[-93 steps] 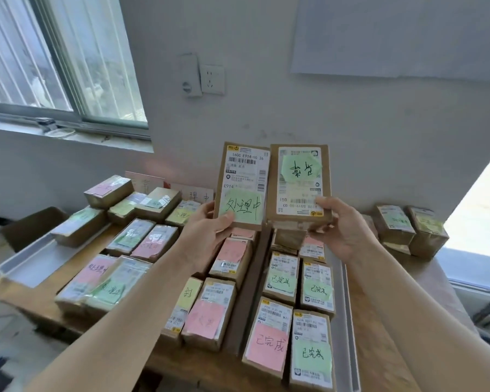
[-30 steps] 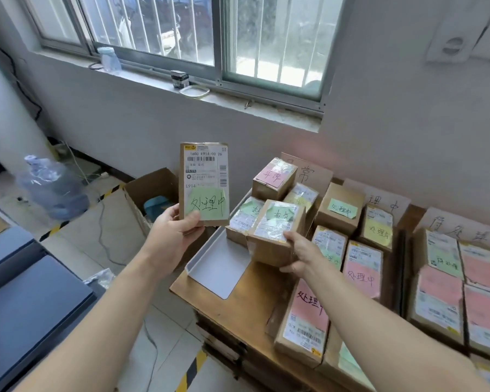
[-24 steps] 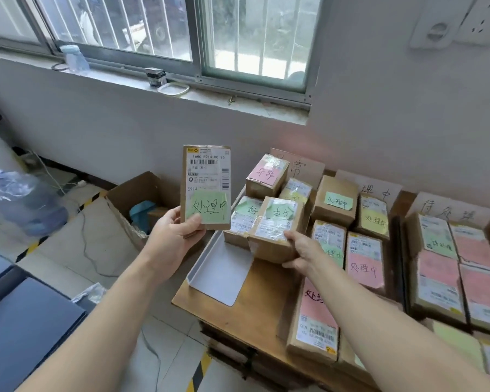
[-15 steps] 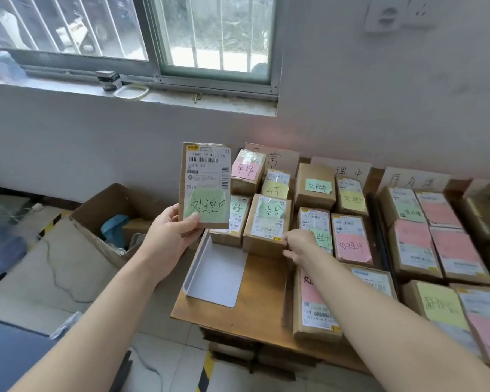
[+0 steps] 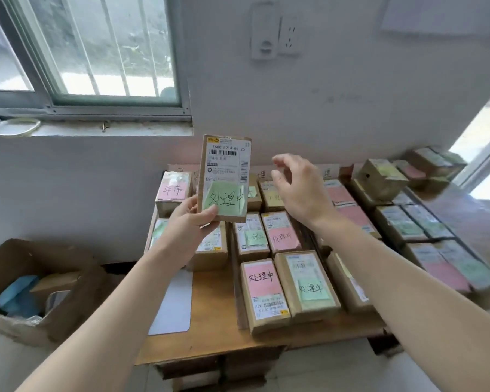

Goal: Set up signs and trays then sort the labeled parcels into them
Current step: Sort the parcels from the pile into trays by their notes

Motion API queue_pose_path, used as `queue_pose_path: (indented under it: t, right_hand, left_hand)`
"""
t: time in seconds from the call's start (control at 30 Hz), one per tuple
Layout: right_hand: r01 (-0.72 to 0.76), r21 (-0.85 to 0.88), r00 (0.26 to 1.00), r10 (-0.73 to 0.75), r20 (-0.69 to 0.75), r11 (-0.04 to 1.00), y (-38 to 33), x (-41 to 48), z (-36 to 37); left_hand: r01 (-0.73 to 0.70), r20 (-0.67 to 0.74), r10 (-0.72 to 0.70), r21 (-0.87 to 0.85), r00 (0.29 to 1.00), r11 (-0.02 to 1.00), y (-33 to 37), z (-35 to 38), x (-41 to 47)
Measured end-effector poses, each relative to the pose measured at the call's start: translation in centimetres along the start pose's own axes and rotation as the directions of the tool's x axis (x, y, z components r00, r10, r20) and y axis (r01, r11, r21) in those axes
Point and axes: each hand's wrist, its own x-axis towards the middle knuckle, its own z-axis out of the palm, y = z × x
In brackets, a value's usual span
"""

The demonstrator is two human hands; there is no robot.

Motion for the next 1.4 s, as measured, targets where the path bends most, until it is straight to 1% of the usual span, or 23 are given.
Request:
queue_pose_path:
  t: [0.2,0.37,0.43,0.5,0.63,0.77,0.87,1.0,1.13,1.27,1.37,1.4]
  right_hand:
    - [0.098,-0.137,0.993,-0.107,-0.055,0.986,1.2,-0.9,-4.2]
    - [0.169,-0.151,0.981,-0.182,-0.073,0.974,3.4,0.1,-6.6]
    - [0.195,-0.134,0.977,-0.205,-0.066,0.972,4.6,0.6,-7.4]
    - [0.218,-0.111,0.973,-0.225,-0.056,0.97,6.2,1.1,-8.3]
    - [0.247,-0.094,0.968,-0.249,-0.017,0.965,9.9,2.1,-9.6]
    - [0.278,-0.082,0.96,-0.277,0.031,0.957,13.0,3.0,-10.3]
    - [0.296,-0.055,0.954,-0.293,0.06,0.954,14.2,3.5,-10.4]
    - [0.315,-0.017,0.944,-0.311,0.11,0.949,15.1,3.3,-10.1]
    - [0.289,-0.022,0.95,-0.284,0.132,0.957,16.0,3.2,-10.2]
    - [0.277,-0.063,0.951,-0.264,0.16,0.959,16.7,3.2,-10.4]
    - [0.264,-0.083,0.954,-0.247,0.172,0.961,16.9,3.3,-10.3]
    - [0.255,-0.089,0.956,-0.237,0.173,0.963,17.0,3.4,-10.2]
  left_hand:
    - [0.002,0.061,-0.002,0.006,0.998,1.0,-0.6,3.7,0.8]
    - [-0.024,0.037,0.024,0.018,0.999,1.0,-1.0,6.9,1.4]
    - [-0.029,-0.013,0.03,0.017,0.999,0.999,-1.3,7.9,1.8]
    - [-0.023,-0.102,0.027,0.036,0.994,0.999,-1.9,8.6,2.5]
    - [0.019,-0.29,-0.01,0.027,0.957,0.999,-3.6,9.8,4.0]
    - [0.045,-0.388,-0.041,0.001,0.921,0.999,-5.3,11.4,4.7]
    - [0.101,-0.461,-0.087,0.005,0.883,0.995,-6.6,11.8,5.1]
    - [0.274,-0.541,-0.208,0.042,0.815,0.961,-8.5,11.0,5.8]
    - [0.393,-0.552,-0.304,0.047,0.777,0.918,-9.9,10.3,6.7]
    - [0.452,-0.563,-0.347,0.053,0.75,0.891,-10.8,10.1,8.2]
    - [0.47,-0.583,-0.348,0.068,0.735,0.88,-11.1,9.8,9.6]
    - [0.482,-0.595,-0.336,0.1,0.73,0.87,-11.2,9.6,10.0]
